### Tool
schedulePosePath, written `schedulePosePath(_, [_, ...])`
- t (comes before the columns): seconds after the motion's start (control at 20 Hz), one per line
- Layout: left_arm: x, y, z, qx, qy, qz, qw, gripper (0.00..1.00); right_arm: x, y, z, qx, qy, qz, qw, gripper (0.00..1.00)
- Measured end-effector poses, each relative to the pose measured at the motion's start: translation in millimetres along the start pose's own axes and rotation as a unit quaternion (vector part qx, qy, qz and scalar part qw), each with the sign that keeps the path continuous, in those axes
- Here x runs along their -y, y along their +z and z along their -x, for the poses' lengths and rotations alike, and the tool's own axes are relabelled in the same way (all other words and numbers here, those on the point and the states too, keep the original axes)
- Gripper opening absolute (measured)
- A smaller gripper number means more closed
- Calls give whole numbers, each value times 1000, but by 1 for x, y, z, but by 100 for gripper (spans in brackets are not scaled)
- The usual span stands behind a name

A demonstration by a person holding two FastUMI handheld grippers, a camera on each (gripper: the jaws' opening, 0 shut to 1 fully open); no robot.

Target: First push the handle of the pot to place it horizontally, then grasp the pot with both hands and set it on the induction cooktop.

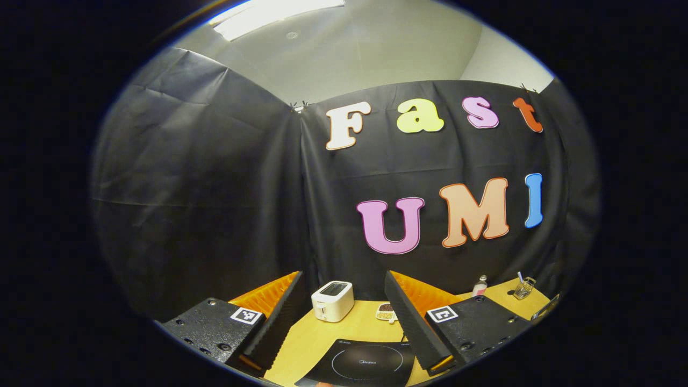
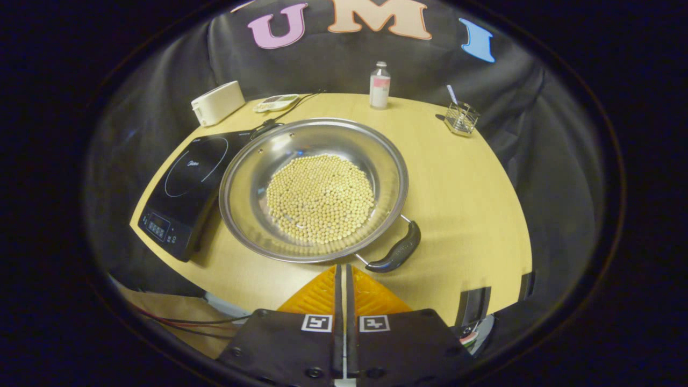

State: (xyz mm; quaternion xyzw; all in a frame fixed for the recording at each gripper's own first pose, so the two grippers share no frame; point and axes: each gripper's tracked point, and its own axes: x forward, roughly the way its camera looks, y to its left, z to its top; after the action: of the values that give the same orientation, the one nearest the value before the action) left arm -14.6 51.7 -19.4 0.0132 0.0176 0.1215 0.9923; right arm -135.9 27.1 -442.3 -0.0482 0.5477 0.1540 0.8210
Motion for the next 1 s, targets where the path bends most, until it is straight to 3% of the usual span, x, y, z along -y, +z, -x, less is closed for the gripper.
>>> schedulePosePath(0.5, [-26,-10,10,-13,44,8,999,96,10,-8,-13,-29,-10,15,999,5])
schedulePosePath(1.0, [-16,-4,14,-5,27,5,1000,96,26,5,-22,-27,-22,16,999,2])
